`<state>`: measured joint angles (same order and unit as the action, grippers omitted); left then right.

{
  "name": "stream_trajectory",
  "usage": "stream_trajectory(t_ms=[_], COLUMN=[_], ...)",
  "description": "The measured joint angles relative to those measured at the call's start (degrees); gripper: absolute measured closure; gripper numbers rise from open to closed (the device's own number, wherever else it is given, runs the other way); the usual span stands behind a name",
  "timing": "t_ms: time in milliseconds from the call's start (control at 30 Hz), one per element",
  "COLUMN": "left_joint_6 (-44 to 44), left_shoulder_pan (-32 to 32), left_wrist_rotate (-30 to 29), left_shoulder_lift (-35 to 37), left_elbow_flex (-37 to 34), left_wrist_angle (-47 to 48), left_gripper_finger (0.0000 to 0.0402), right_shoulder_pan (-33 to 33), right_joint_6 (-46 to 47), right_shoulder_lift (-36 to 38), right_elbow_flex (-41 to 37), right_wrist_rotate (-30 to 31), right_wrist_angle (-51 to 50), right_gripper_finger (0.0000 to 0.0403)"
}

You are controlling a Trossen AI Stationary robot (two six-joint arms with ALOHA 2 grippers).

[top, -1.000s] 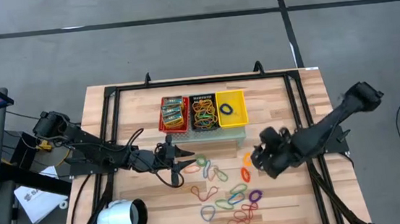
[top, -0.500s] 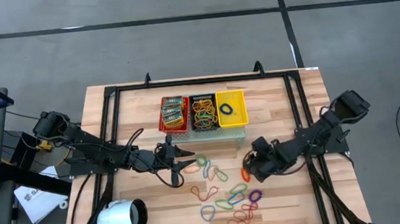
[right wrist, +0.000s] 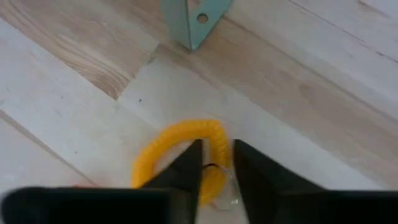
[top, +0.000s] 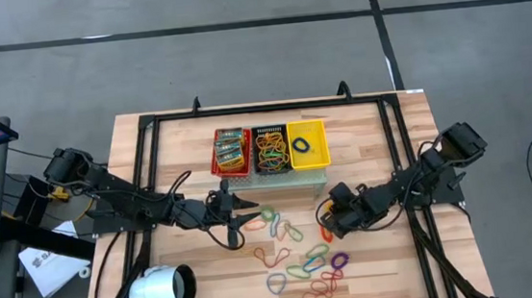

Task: Pick & Place Office Desk Supplies
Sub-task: Put the yellow spring keychain into the yellow bin on the shelf

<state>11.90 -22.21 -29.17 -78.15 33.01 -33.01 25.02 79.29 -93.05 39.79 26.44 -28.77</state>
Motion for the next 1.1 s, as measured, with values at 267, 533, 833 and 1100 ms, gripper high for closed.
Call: stream_trajectory(t_ms=[267, 533, 833, 1100], left_joint_6=[0.0, 0.0, 0.0, 0.0], left_shoulder_pan=[0.0, 0.0, 0.0, 0.0], left_wrist_rotate=[0.0, -0.1, -0.2, -0.2], left_shoulder_lift=[0.0, 0.0, 0.0, 0.0], left_elbow_flex=[0.0, 0.0, 0.0, 0.0], left_wrist_angle=[0.0, 0.0, 0.0, 0.0], left_gripper_finger=[0.0294, 0.0294, 0.0294, 0.0294], right_shoulder_pan=[-0.1, 1.1, 1.4, -4.8], right_joint_6=[-0.2, -1.3, -24.2, -47.4], right_shoulder_lift=[3.5, 11.1, 23.9, 35.4], right_elbow_flex=[-0.2, -0.2, -0.1, 1.4], right_wrist_rotate=[-2.5, -1.3, 1.9, 6.1], right_wrist_angle=[-0.1, 0.5, 24.7, 33.3], right_gripper_finger=[0.0366, 0.0392, 0.0398, 0.0395])
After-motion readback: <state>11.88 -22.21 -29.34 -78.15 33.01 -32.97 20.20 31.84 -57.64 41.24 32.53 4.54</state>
